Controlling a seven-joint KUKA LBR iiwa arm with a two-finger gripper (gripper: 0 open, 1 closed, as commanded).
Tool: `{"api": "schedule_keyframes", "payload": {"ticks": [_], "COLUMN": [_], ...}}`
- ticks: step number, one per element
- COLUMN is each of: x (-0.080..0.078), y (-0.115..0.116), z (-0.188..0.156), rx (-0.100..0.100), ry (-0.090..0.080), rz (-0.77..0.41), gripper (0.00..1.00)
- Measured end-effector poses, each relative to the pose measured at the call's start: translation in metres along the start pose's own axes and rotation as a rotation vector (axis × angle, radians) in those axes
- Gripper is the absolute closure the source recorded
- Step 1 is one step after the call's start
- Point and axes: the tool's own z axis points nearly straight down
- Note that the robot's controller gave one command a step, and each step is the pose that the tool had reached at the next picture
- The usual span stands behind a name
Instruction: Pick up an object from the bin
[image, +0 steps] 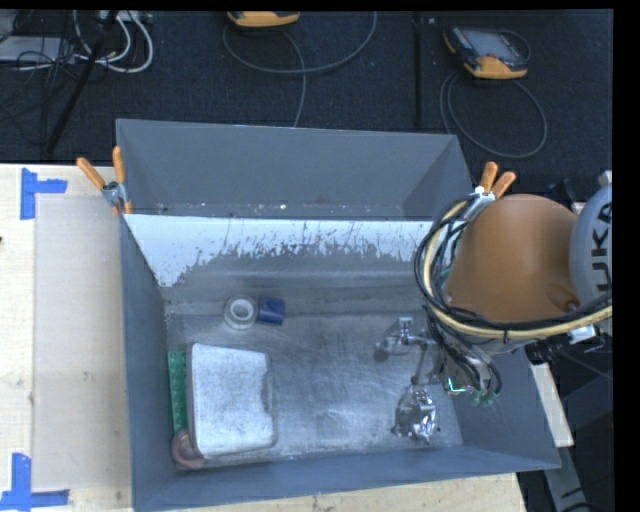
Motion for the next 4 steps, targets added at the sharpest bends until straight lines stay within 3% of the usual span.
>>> {"api": "schedule_keyframes", "payload": {"ticks": [1,2,3,4], "x": [-0.006,-0.012,-0.011,-0.014], "y": [-0.098,-0.093,-0.093,-0.080], "z": [0.086,0.143,0.143,0.009], "rx": [0.001,0.006,0.004,0.006], "ry": [-0.002,-0.023,-0.019,-0.014], "rz": [-0.213,-0.573,-0.573,-0.818], "gripper": [0.00,0.00,1.00,1.00]}}
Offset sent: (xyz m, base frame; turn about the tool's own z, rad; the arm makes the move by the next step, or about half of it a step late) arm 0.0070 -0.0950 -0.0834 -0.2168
